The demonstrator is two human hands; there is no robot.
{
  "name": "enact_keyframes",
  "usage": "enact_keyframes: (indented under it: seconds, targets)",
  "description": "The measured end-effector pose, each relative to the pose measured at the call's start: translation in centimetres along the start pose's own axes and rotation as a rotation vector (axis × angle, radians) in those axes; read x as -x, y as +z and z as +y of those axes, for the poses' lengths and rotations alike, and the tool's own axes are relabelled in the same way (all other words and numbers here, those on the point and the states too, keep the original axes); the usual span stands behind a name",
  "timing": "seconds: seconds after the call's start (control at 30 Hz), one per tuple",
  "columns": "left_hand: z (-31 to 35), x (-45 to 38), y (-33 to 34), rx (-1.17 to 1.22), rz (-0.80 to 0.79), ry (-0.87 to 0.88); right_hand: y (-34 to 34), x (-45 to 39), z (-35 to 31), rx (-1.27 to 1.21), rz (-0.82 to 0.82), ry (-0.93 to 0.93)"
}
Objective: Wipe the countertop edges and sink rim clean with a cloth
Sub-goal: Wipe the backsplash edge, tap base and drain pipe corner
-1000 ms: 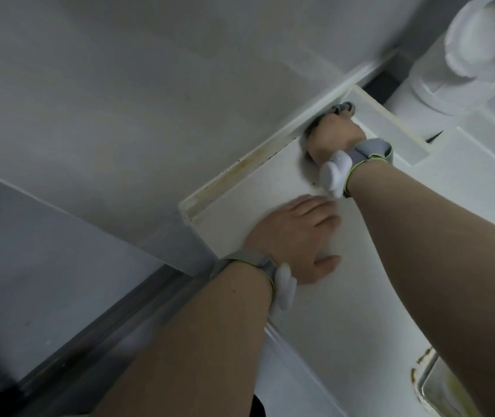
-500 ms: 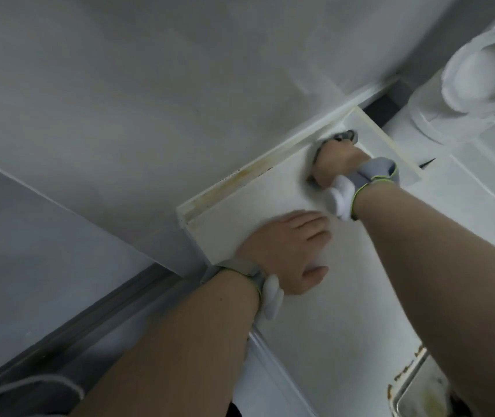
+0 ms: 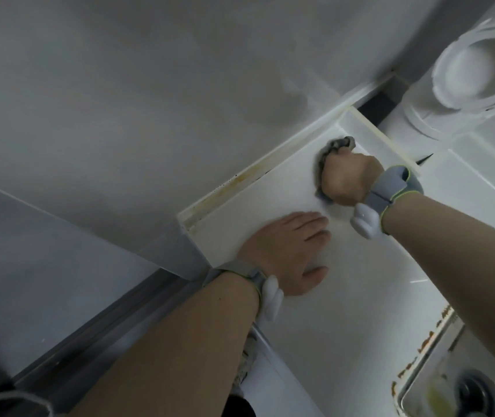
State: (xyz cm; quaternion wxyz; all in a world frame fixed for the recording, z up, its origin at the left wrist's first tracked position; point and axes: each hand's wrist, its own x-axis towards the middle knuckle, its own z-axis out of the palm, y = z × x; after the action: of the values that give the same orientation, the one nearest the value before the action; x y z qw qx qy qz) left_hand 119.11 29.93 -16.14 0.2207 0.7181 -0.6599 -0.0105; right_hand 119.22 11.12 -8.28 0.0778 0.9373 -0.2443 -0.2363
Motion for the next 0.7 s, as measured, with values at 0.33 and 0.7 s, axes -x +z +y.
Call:
enact_keyframes:
  seconds: [0.33, 0.7]
  targets:
    - [-0.1, -0.4, 0.8, 0.015, 0.227, 0.066, 1.2, -1.7, -4.8, -0.269, 0.206, 0.112]
    - [-0.3, -0.3, 0.3, 0.006, 0.021, 0.033, -0.8, -3.0, -0.6, -0.184, -0.058, 0.224]
